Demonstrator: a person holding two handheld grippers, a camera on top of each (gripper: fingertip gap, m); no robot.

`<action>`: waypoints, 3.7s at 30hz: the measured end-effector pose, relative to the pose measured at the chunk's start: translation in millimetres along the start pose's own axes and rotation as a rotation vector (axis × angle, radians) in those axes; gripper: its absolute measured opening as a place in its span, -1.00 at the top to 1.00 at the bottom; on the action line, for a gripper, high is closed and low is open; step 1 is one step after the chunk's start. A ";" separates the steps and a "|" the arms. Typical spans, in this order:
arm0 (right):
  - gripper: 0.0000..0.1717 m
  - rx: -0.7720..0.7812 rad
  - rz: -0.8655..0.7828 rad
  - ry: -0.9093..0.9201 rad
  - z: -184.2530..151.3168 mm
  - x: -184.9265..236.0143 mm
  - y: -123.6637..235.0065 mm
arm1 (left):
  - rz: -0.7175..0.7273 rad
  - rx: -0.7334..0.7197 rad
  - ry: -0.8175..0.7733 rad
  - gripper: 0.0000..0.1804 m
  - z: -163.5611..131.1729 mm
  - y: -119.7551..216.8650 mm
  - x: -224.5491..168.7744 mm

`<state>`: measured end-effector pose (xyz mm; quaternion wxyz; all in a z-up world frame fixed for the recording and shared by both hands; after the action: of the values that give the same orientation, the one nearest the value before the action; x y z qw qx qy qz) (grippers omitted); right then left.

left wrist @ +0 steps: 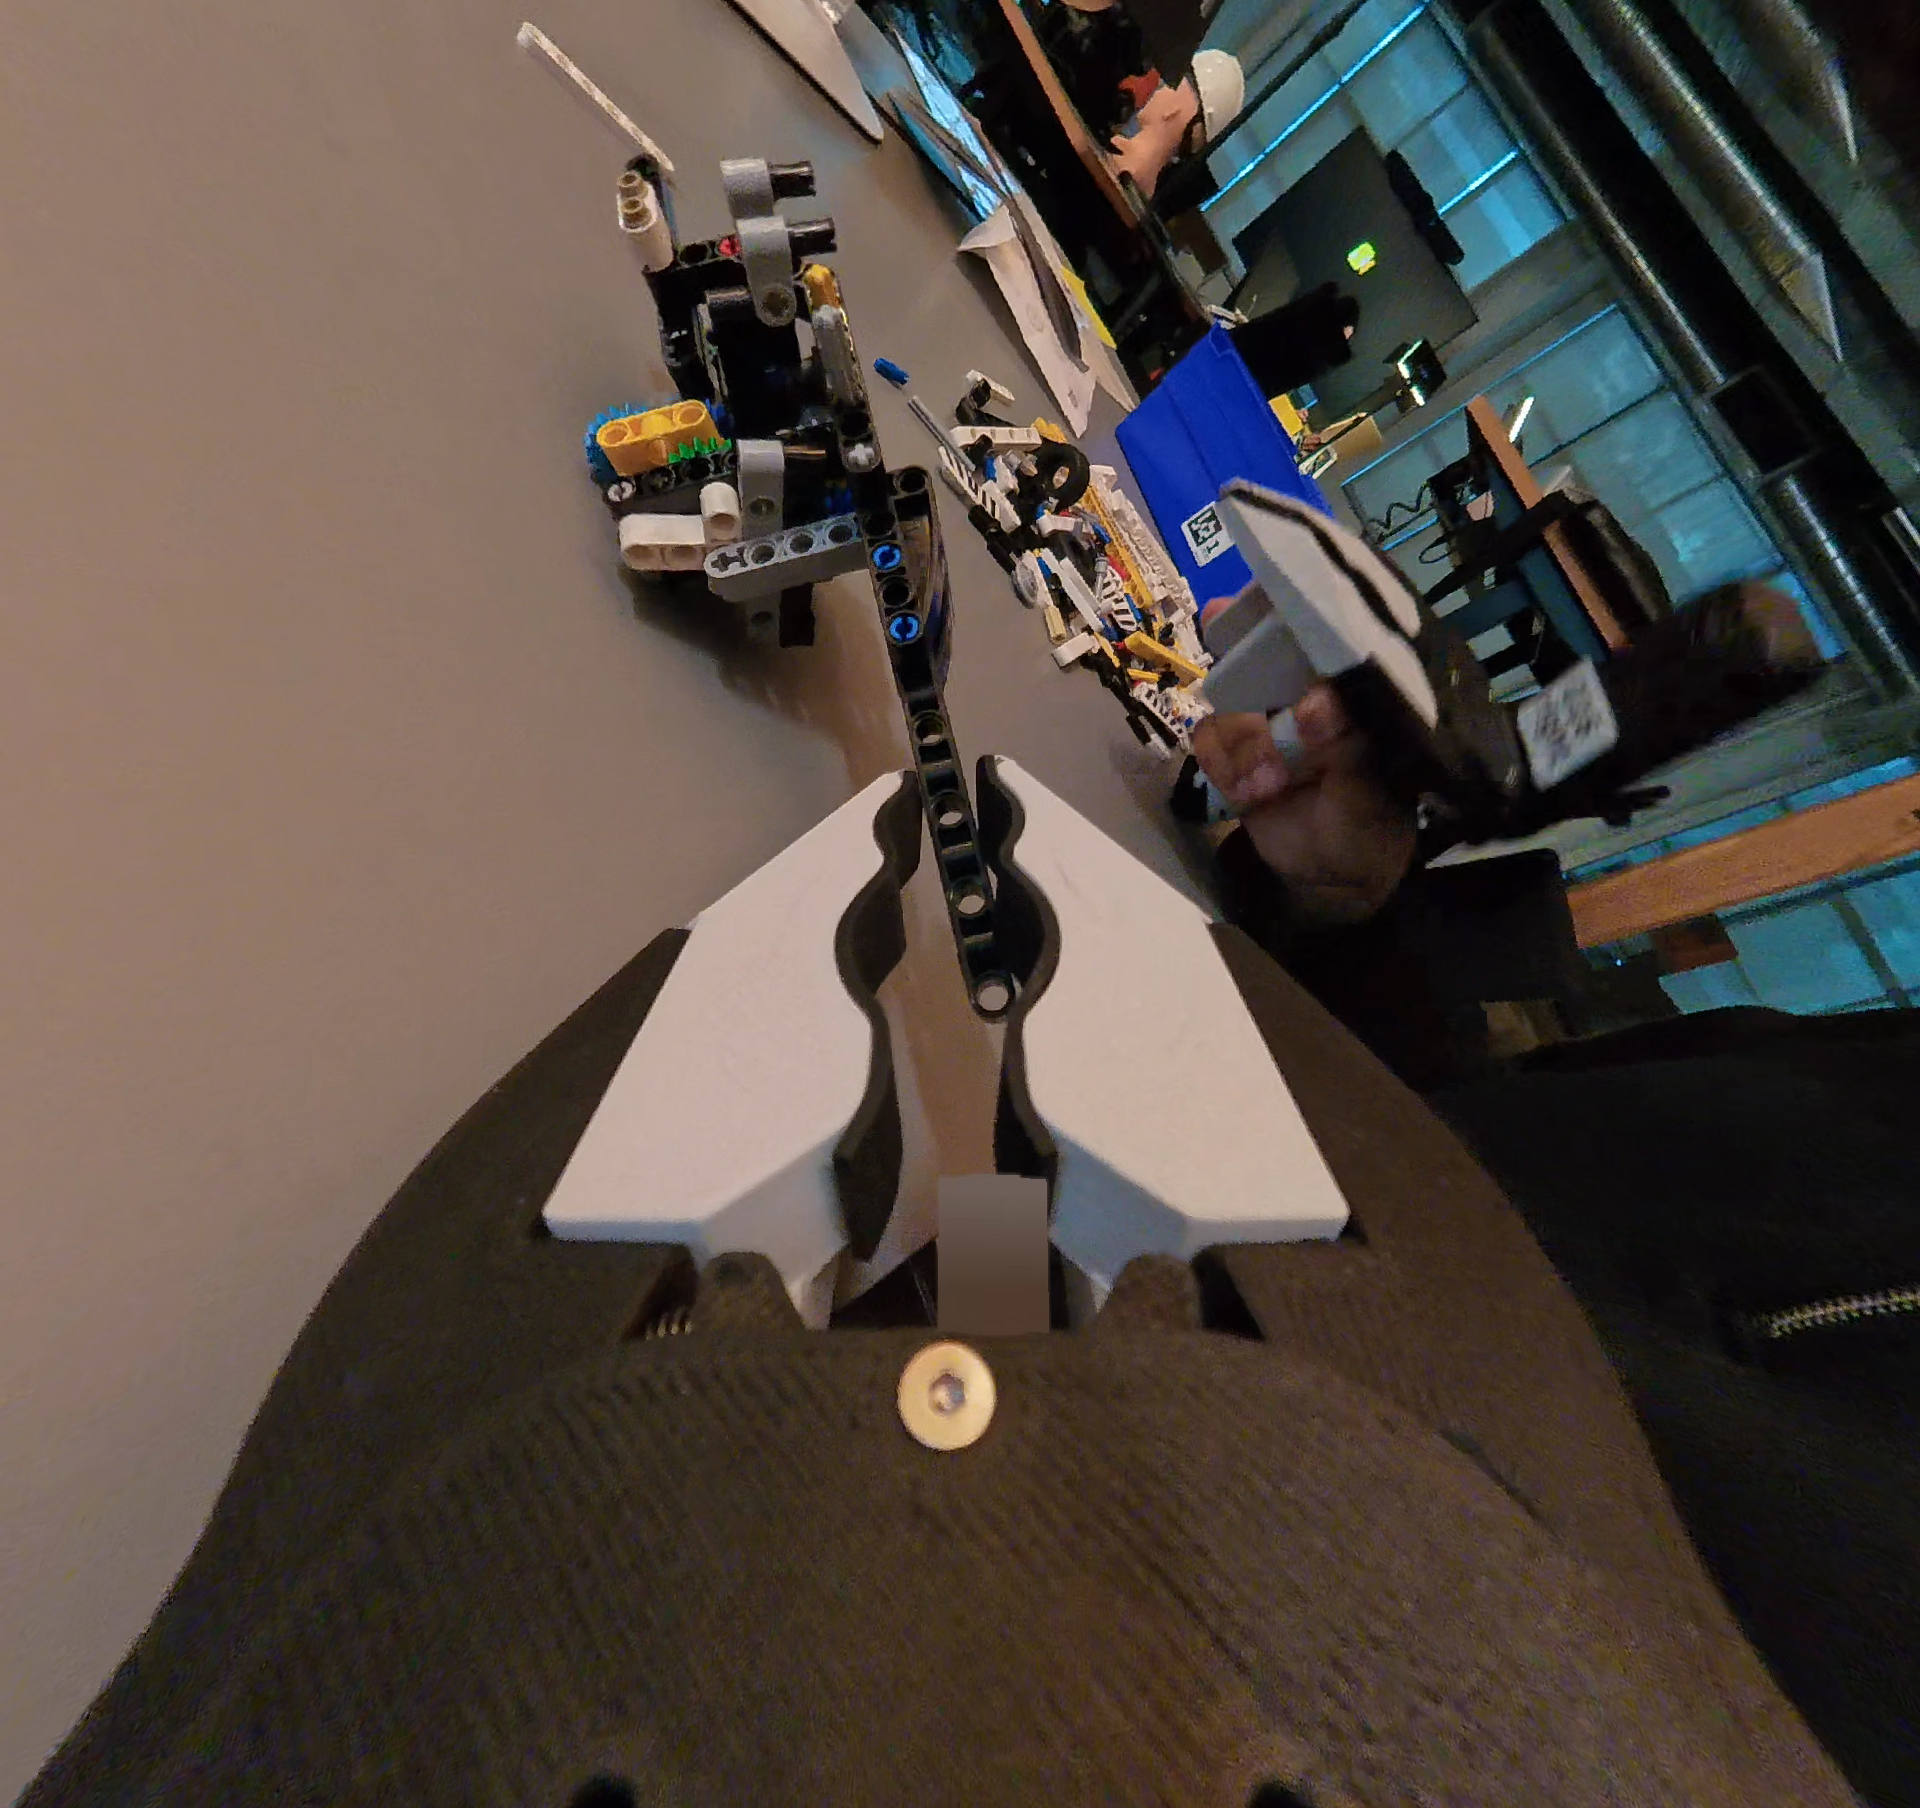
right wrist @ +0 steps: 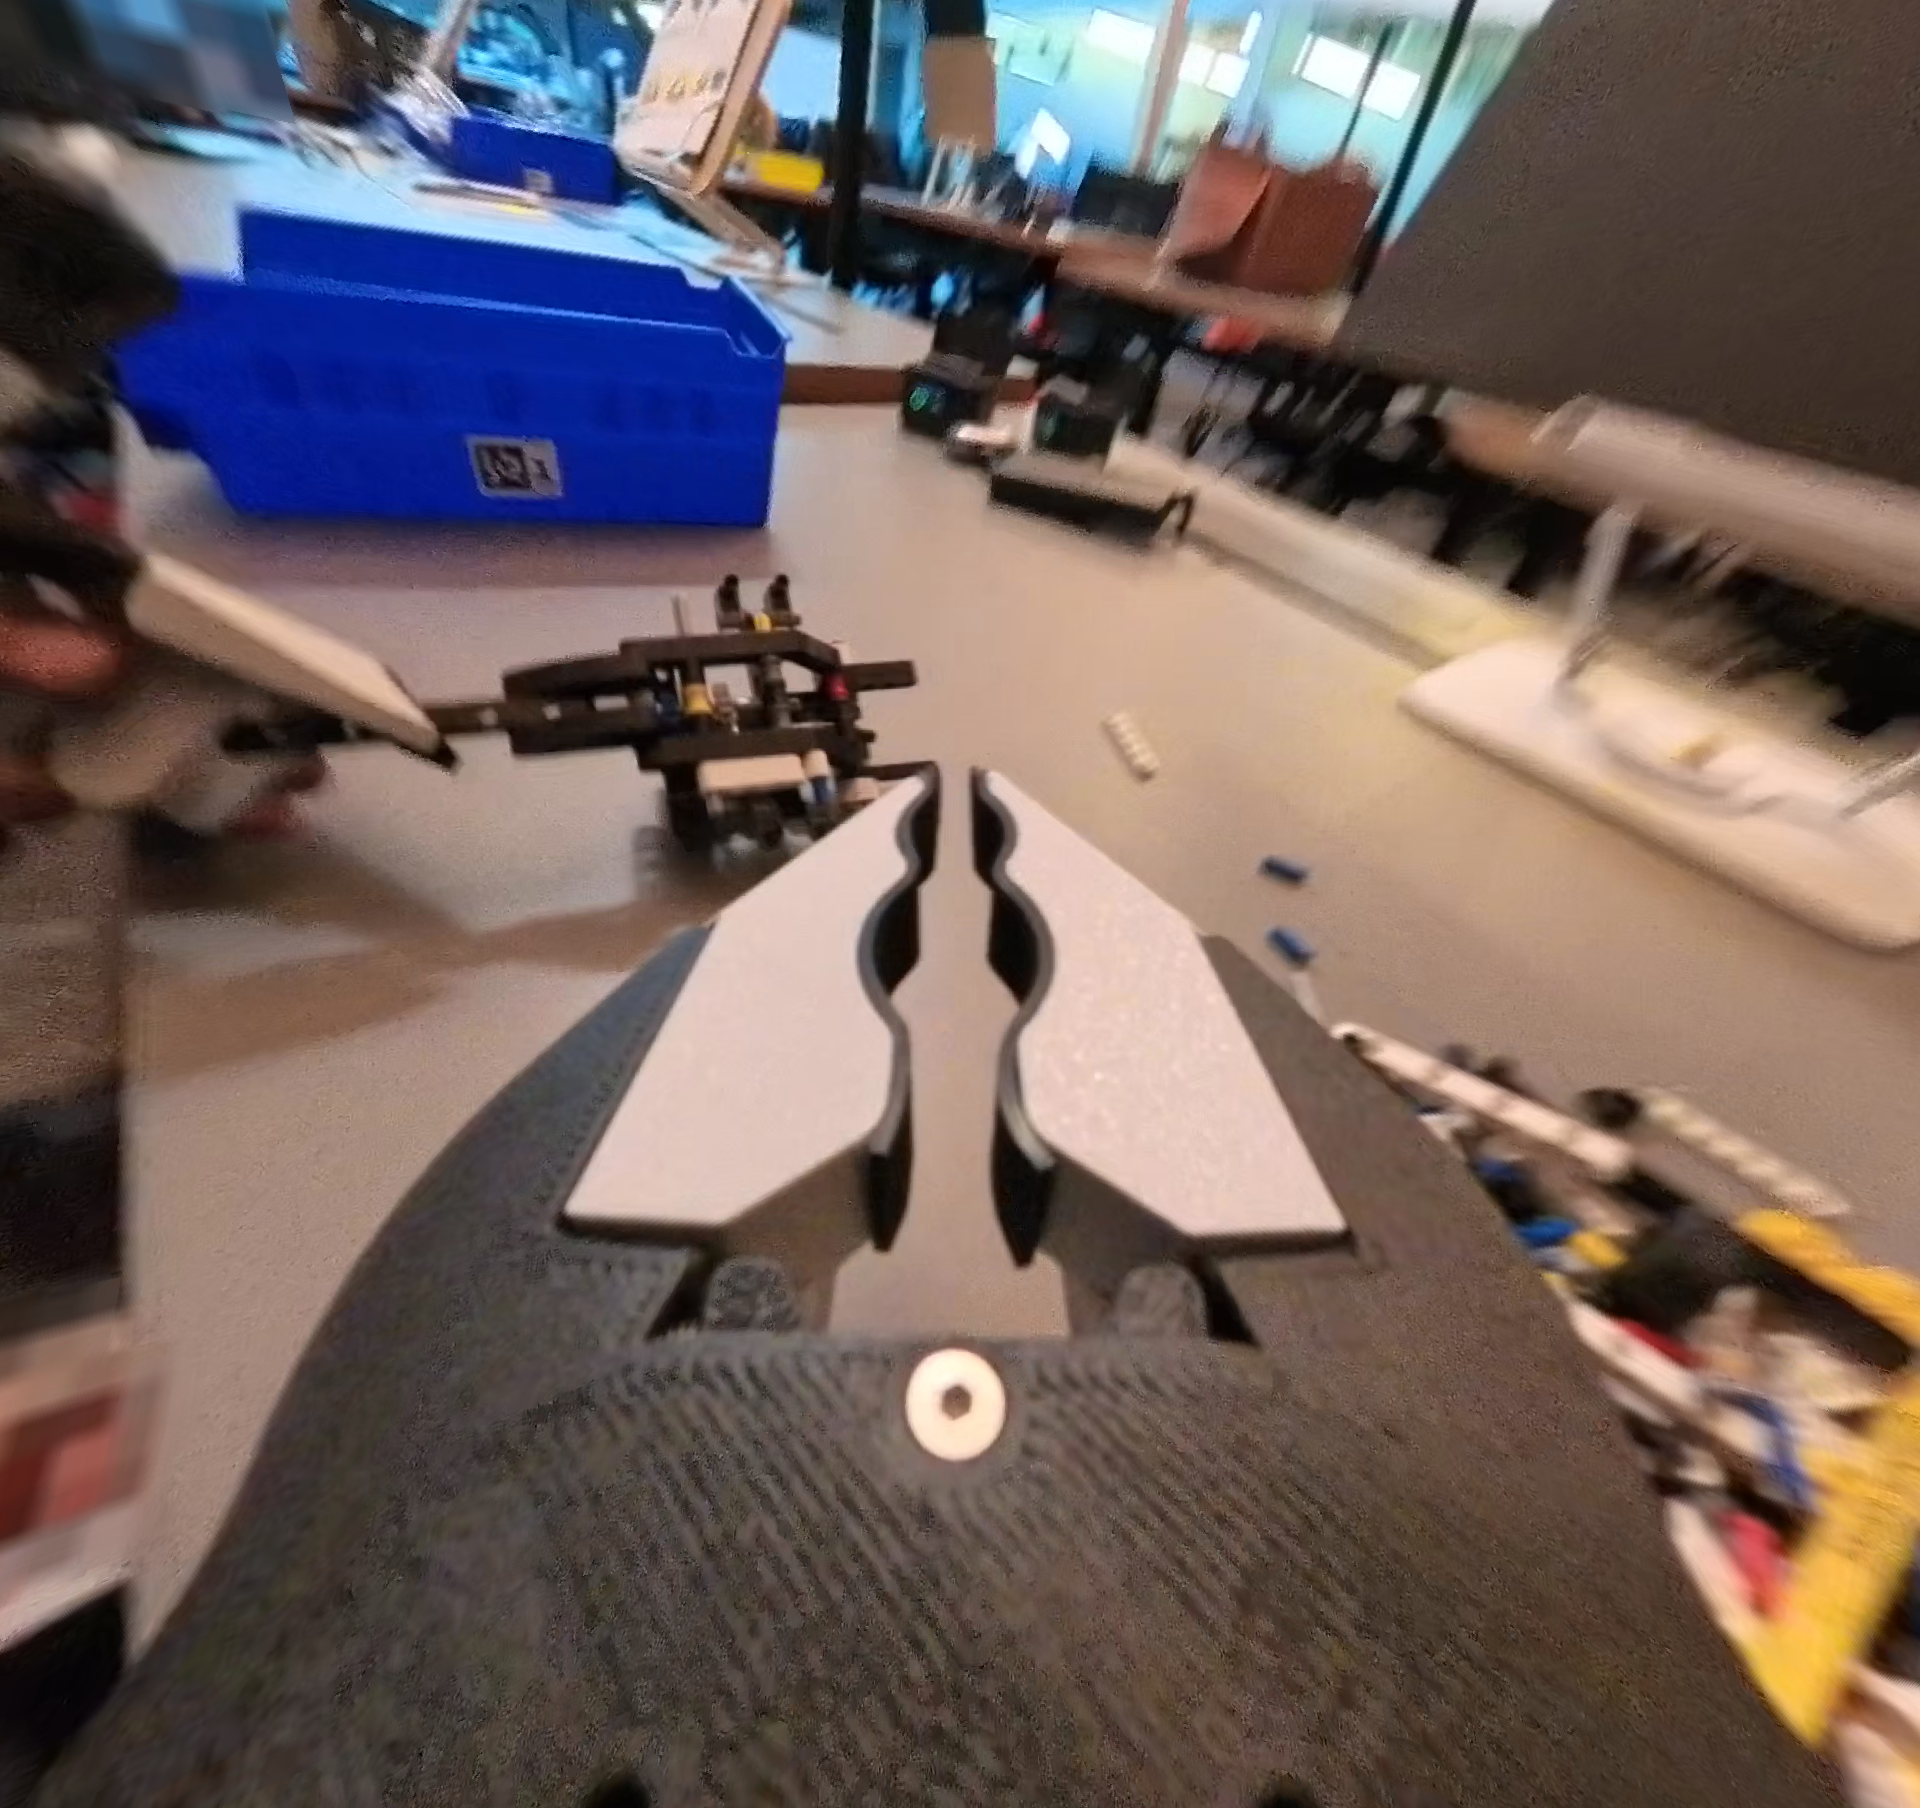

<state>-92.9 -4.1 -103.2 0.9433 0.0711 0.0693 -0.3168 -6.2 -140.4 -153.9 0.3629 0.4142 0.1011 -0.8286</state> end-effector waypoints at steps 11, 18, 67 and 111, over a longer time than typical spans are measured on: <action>0.48 0.502 0.265 -0.280 -9.3 -58.3 -155.0 | -0.027 -0.012 -0.040 0.90 9.6 7.0 8.2; 0.62 0.793 0.304 -0.200 -71.1 -54.1 -209.4 | -0.028 -0.008 -0.077 0.91 13.3 9.0 14.2; 0.91 -0.044 0.033 -0.124 20.0 -31.9 -43.4 | 0.278 0.305 -0.484 0.83 62.7 -33.7 26.0; 0.91 0.034 0.182 0.012 -5.6 24.6 -50.6 | 0.138 0.250 -0.363 0.88 51.0 -8.9 30.6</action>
<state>-104.7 -57.5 -117.6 0.9664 0.0948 0.0629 -0.2306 -55.7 -173.8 -145.9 0.3769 0.3059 -0.0981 -0.8688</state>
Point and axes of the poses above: each gripper's, where its closed fingertips meet, y back along the fingers, z out of its top, x = y × z across the jaws, the point moved 2 cm from there along y, back along the fingers, and after that the axes turned 7 degrees about -z, right-handed, at the moved point
